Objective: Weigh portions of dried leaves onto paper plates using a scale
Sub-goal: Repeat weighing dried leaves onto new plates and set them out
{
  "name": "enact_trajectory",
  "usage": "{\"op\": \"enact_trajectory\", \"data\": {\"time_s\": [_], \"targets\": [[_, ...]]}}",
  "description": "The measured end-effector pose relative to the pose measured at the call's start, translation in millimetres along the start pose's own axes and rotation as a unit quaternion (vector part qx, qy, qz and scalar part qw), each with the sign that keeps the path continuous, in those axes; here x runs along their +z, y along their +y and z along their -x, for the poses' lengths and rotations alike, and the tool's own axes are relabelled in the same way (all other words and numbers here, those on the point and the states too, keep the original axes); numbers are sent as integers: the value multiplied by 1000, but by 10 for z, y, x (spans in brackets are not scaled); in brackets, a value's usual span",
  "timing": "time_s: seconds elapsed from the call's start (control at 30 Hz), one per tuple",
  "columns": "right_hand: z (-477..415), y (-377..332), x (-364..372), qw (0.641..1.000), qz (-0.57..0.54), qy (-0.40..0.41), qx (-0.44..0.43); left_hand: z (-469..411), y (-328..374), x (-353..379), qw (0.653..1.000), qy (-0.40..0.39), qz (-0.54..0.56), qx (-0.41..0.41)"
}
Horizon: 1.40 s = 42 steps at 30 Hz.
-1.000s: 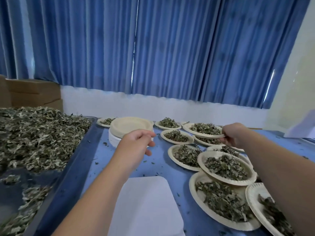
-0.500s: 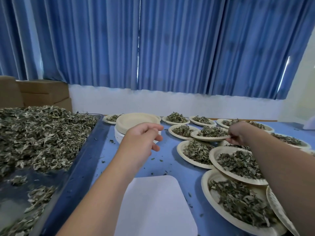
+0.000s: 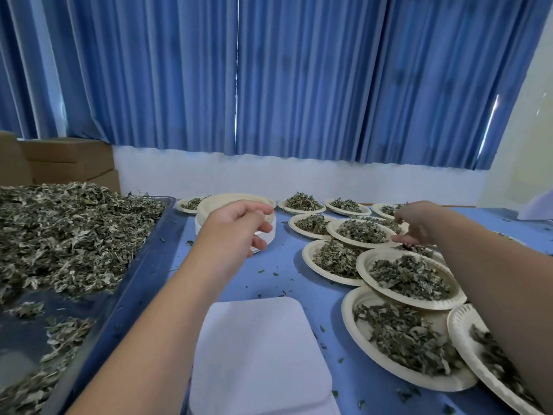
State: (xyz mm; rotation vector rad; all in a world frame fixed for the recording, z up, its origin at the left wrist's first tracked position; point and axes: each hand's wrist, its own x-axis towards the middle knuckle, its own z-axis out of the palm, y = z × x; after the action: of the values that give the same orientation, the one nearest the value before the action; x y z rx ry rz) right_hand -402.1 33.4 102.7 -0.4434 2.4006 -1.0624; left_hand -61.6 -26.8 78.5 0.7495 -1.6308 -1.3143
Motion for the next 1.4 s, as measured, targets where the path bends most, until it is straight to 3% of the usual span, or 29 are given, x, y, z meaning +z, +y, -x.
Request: {"op": "enact_trajectory", "data": {"time_s": [0.23,0.37,0.5,0.63,0.8,0.93,1.0,1.13,1.2,1.4], "targets": [[488,-83,90,998,-18,-17,-57,96,295,-125,998,24,35,36],[945,-196,290,989,-40,-78,-120,293,315,-219,995,55,88,14],[1332,-284,574,973,-57,-154,-162,527,117,-329,997,69,-24,-13],[1577,-271,938,965,-55,-180,-183,757,-286,-443,985,135,-109,-20],[1717,-238,1516,957,68,-130,-251,760,-640,-650,973,154,-165,-45],[1625,-416,1779,880,226,-12,-417,659,-749,-636,970,163,-173,-54],[1567,-587,1866,838,275,3,-472,631,-798,-621,968,154,-189,-58],[1444,-885,2006,785,420,-6,-455,618,-841,-610,965,158,-202,-59],[1398,-961,2047,779,454,-18,-432,608,-841,-606,962,157,-214,-57],[1218,-1069,2149,814,411,-72,-404,586,-821,-596,963,154,-212,-65]]}}
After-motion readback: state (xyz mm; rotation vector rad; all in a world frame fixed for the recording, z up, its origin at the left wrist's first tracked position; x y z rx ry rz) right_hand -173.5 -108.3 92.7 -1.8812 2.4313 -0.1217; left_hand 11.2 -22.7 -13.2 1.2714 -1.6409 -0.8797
